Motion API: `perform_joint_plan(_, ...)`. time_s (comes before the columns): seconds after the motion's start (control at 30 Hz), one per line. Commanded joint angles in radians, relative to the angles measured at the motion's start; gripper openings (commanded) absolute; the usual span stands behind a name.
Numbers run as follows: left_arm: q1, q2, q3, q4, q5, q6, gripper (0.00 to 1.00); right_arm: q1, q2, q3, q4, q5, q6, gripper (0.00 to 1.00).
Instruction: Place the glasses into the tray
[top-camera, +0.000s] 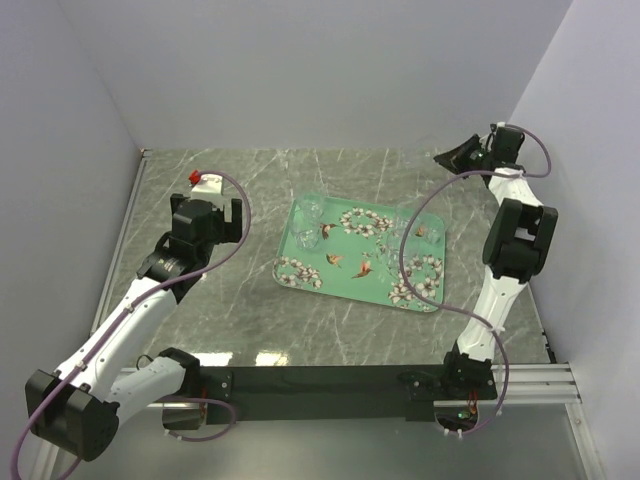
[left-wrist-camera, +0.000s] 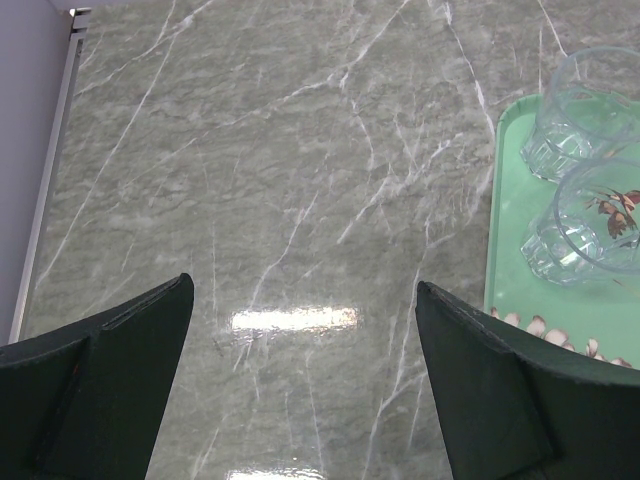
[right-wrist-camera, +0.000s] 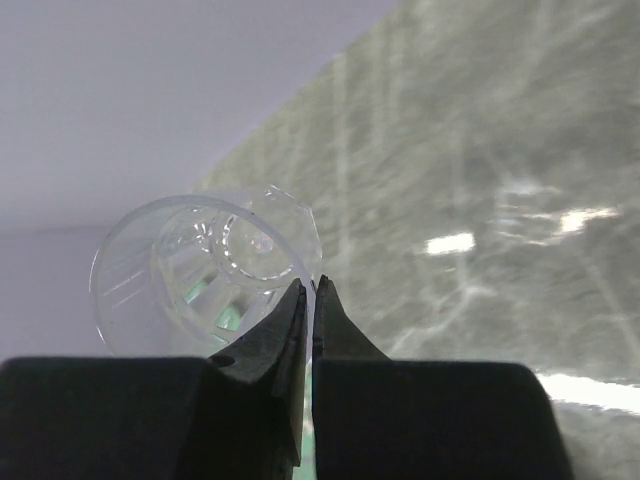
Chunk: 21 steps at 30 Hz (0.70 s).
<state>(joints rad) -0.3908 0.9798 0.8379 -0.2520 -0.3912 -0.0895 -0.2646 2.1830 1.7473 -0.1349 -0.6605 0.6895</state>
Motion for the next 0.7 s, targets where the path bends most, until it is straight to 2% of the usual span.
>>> perform_joint_plan(0.0, 0.004, -0.001, 0.000, 0.033, -0.018, 0.013, 0.99, 0.011, -0.127, -0.064, 0.184, -0.218, 0.079, 0.00)
perform_joint_plan(0.13, 0.004, -0.004, 0.000, 0.033, -0.020, 0.013, 0.99, 0.013, -0.189, -0.146, 0.253, -0.315, 0.097, 0.00)
perform_joint_plan(0.33, 0.004, -0.012, -0.002, 0.031, -0.017, 0.013, 0.99, 0.014, -0.296, -0.222, 0.111, -0.458, -0.060, 0.00)
perform_joint_plan(0.43, 0.004, -0.018, 0.000, 0.033, -0.014, 0.013, 0.99, 0.015, -0.362, -0.267, -0.012, -0.511, -0.226, 0.00)
perform_joint_plan(0.53, 0.006, -0.024, -0.002, 0.033, -0.011, 0.011, 0.99, 0.015, -0.413, -0.290, -0.193, -0.537, -0.411, 0.00)
perform_joint_plan(0.57, 0.004, -0.027, 0.000, 0.033, -0.009, 0.011, 0.99, 0.015, -0.426, -0.287, -0.313, -0.550, -0.535, 0.00)
perform_joint_plan(0.63, 0.004, -0.030, 0.000, 0.033, -0.006, 0.011, 0.99, 0.014, -0.449, -0.307, -0.446, -0.545, -0.641, 0.00)
perform_joint_plan(0.67, 0.004, -0.035, 0.000, 0.033, -0.006, 0.010, 0.99, 0.015, -0.478, -0.322, -0.468, -0.544, -0.712, 0.00)
